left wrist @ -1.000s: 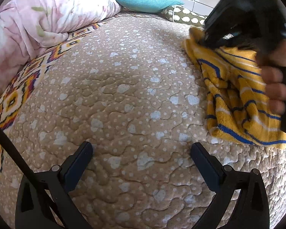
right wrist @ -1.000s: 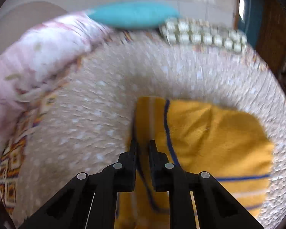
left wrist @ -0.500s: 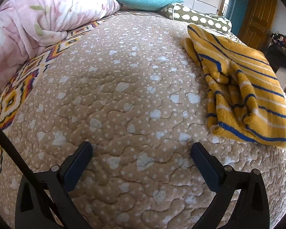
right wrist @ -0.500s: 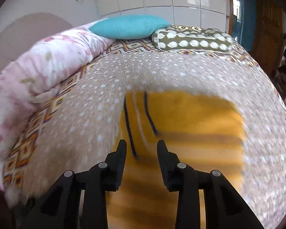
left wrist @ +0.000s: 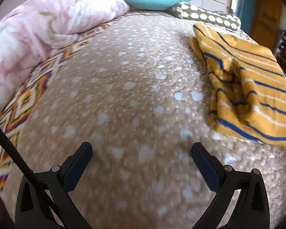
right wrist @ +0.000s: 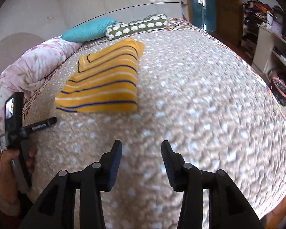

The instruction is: Fold small clothes

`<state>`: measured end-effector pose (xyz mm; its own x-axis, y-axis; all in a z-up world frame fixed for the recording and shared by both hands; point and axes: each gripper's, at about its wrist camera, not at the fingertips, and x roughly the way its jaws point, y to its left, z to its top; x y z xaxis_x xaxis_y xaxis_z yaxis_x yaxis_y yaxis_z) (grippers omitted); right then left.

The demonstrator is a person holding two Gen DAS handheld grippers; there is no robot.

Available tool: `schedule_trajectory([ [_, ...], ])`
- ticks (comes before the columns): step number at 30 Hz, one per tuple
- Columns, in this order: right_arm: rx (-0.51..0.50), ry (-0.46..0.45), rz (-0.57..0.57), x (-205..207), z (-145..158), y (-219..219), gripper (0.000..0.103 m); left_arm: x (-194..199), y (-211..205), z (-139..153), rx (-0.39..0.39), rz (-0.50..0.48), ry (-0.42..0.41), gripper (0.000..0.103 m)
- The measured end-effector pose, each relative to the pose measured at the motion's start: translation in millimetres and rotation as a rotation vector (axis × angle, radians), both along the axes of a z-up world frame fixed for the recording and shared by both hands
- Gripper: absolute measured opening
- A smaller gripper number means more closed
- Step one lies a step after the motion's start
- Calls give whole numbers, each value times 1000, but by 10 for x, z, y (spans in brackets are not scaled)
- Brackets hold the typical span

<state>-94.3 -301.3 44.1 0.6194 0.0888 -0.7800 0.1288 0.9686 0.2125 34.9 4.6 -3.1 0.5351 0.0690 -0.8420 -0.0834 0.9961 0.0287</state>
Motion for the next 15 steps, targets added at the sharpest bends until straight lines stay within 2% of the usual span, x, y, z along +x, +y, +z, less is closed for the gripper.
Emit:
schedule_trajectory([
  [3, 36, 0, -11, -83, -54, -69, 50, -349, -93, 219, -3, 17, -42, 103],
  [5, 48, -5, -11, -120, -58, -93, 50, -604, -197, 402, 25, 21, -93, 103],
  [8, 13, -21, -18, -207, -29, -71, 53, -954, -357, 675, 52, 8, -177, 103],
  [15, -49, -52, -15, -418, 63, -18, 58, -1406, -551, 1050, 1, -31, -234, 103],
])
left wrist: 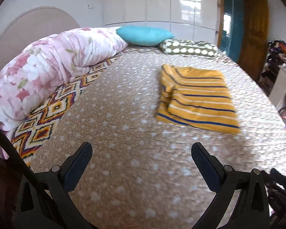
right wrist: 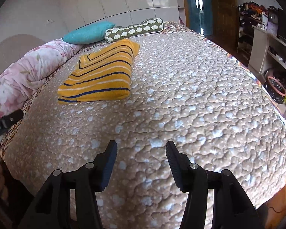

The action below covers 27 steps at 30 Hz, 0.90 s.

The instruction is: Fold small clothes

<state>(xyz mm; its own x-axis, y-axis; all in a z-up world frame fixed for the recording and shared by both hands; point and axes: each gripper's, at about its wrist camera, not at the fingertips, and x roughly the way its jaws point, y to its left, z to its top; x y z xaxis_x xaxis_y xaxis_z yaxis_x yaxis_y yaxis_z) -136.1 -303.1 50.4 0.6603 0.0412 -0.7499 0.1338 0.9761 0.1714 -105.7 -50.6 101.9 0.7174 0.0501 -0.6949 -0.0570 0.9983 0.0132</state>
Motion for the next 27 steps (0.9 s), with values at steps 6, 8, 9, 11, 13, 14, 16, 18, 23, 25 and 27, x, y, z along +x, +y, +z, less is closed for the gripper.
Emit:
schedule_trajectory([
  [6, -37, -4, 3, -43, 67, 82, 63, -167, 6, 28, -45, -35, 29, 103],
  [8, -43, 0, 7, -29, 73, 121, 65, -201, 30, 10, -55, -33, 35, 103],
  [9, -46, 2, 10, -21, 73, 134, 65, -216, 37, 4, -56, -31, 35, 103],
  [11, -55, 7, 18, -4, 61, 181, 66, -230, 59, -18, -53, -27, 36, 103],
  [13, -61, 15, 27, 11, 39, 216, 66, -230, 81, -48, -46, -25, 41, 103],
  [14, -64, 19, 32, 18, 25, 233, 67, -233, 82, -59, -43, -23, 43, 103],
  [16, -69, 27, 39, 25, 2, 261, 67, -229, 90, -90, -42, -21, 53, 103],
  [18, -78, 30, 41, 26, -13, 272, 68, -219, 87, -119, -42, -20, 63, 103],
  [23, -81, 36, 33, 22, -31, 252, 71, -205, 54, -169, -36, -30, 83, 103],
  [25, -77, 39, 27, 26, -35, 240, 71, -206, 42, -171, -30, -29, 77, 103],
  [27, -77, 42, 24, 29, -43, 234, 71, -204, 36, -174, -25, -28, 74, 103],
])
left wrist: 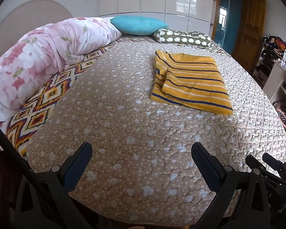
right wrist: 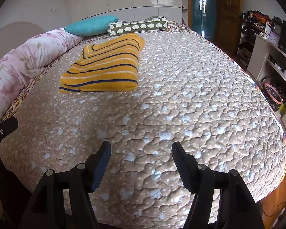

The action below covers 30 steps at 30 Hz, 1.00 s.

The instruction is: Fold small clothes

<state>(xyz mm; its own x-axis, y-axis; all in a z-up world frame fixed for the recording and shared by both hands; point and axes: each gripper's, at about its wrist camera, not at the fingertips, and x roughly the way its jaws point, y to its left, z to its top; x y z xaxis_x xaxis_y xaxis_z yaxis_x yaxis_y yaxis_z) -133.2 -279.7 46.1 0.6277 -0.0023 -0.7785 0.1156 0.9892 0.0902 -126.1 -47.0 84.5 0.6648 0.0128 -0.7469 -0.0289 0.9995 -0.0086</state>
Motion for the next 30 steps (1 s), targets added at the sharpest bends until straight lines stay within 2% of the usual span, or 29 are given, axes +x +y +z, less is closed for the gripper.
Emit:
schedule_trajectory([
  [7, 1, 6, 4, 36, -24, 3, 71, 13, -7, -22, 20, -1, 4, 103],
  [10, 39, -8, 46, 194, 25, 12, 71, 46, -23, -88, 34, -2, 23, 103],
  [13, 54, -39, 96, 503, 115, 58, 71, 73, -14, -181, 30, -4, 45, 103],
  [16, -20, -95, 103, 976, 209, 135, 71, 104, 21, -271, 22, 0, 62, 103],
  [18, -42, -97, 105, 1279, 203, 178, 57, 138, 57, -320, 20, 0, 76, 103],
  [19, -40, -81, 106, 1421, 176, 183, 40, 151, 82, -339, 20, 2, 80, 103],
  [20, -30, -47, 97, 1615, 100, 186, 34, 163, 117, -356, 17, 6, 82, 103],
  [22, -7, -7, 91, 1815, -30, 179, 34, 179, 178, -377, 11, 13, 81, 103],
  [24, -35, 67, 101, 1986, -198, 225, 36, 191, 248, -395, 12, 26, 72, 103],
  [26, -86, 51, 112, 1979, -76, 297, 37, 209, 304, -415, 16, 37, 64, 103],
  [30, -72, -24, 188, 1968, 200, 572, 37, 271, 393, -481, 14, 60, 71, 103],
])
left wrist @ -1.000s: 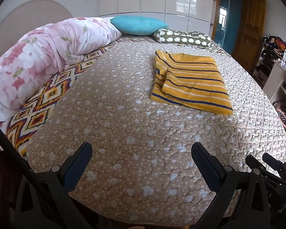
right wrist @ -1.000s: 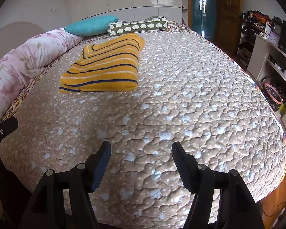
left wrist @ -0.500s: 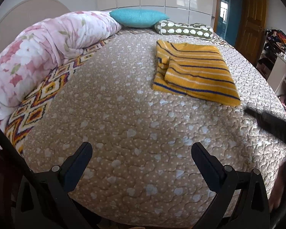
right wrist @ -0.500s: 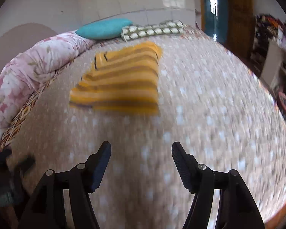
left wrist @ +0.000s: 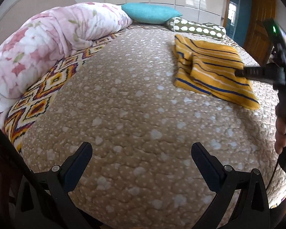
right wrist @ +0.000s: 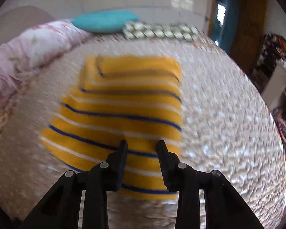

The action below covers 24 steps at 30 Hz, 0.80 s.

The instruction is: Fold small clothes

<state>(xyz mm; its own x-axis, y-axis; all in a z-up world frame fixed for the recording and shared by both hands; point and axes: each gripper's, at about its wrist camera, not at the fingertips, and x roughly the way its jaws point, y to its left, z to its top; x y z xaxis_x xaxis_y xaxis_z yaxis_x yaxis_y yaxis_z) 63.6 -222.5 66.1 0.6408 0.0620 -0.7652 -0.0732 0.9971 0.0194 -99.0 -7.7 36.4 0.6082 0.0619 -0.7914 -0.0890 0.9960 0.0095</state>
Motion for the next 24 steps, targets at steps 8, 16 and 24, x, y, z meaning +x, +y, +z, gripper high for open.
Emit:
schedule_trajectory([
  [8, -66, 94, 78, 355, -355, 734, 37, -5, 173, 8, 10, 36, -4, 103],
  [16, 163, 34, 79, -518, -101, 248, 52, 27, 176, -110, 30, 34, 6, 103],
  [24, 139, 86, -111, -1186, -416, -377, 56, 78, -95, -388, 82, -8, 76, 103],
])
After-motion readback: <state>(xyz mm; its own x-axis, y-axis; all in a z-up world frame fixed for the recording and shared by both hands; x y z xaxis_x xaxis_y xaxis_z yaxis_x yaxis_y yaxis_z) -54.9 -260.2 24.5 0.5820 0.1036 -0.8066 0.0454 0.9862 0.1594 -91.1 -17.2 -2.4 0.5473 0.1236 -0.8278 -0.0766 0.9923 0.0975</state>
